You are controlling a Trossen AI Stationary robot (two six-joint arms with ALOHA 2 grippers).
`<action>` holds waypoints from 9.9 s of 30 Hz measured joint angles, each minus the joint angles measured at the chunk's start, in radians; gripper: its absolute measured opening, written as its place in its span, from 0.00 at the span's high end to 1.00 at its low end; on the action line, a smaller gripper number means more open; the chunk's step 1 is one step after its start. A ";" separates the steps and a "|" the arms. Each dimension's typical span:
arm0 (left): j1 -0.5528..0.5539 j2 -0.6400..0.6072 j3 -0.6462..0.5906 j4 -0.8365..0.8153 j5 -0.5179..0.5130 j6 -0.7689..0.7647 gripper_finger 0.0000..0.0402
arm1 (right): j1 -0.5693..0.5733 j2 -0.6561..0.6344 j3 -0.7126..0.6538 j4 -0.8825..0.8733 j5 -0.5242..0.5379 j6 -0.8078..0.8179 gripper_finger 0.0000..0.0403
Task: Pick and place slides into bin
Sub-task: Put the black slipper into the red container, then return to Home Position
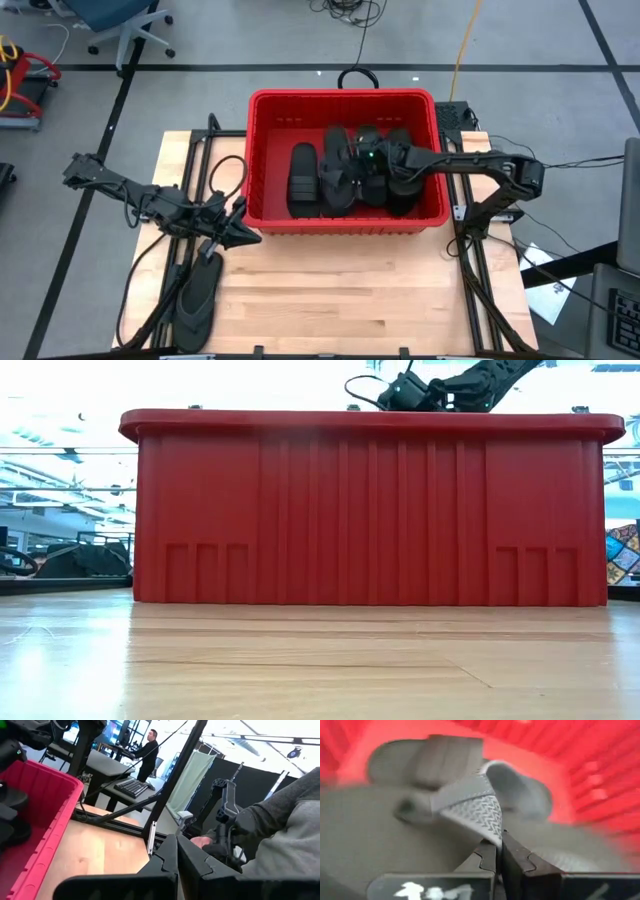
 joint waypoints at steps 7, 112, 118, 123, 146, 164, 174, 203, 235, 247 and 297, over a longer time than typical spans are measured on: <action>0.000 0.000 0.000 -0.006 0.008 -0.011 1.00 | 0.007 0.000 -0.024 0.002 -0.075 0.086 0.95; -0.539 0.038 -0.007 -0.728 0.188 -0.985 0.87 | 0.391 -0.604 -0.024 -0.271 -0.074 0.698 1.00; -0.538 0.098 -0.069 -0.727 0.186 -1.144 0.67 | 0.392 -0.603 -0.024 -0.270 -0.050 0.684 1.00; -0.530 0.133 -0.127 -0.693 0.250 -1.289 0.50 | 0.392 -0.603 -0.024 -0.270 -0.051 0.708 1.00; -0.537 0.284 -0.164 -0.591 0.283 -1.267 0.42 | 0.392 -0.603 -0.025 -0.233 -0.051 0.770 1.00; -0.505 0.302 -0.164 -0.284 0.308 -0.984 0.99 | 0.392 -0.603 -0.025 -0.233 -0.050 0.736 1.00; -0.476 0.242 0.074 -0.162 0.176 -0.587 1.00 | 0.392 -0.603 -0.025 -0.234 -0.051 0.708 1.00; 0.807 0.643 0.904 -1.121 0.433 0.555 1.00 | 0.391 -0.603 -0.025 -0.242 -0.078 0.689 1.00; 0.869 1.064 0.904 -1.113 0.540 0.255 0.97 | 0.391 -0.608 -0.025 -0.234 -0.078 0.658 1.00; 0.856 1.064 0.904 -1.116 0.655 0.282 0.60 | 0.391 -0.608 -0.025 -0.234 -0.078 0.658 1.00; 0.490 -0.049 -0.016 0.063 0.356 0.207 1.00 | 0.492 -1.186 -0.519 -0.060 0.165 0.756 1.00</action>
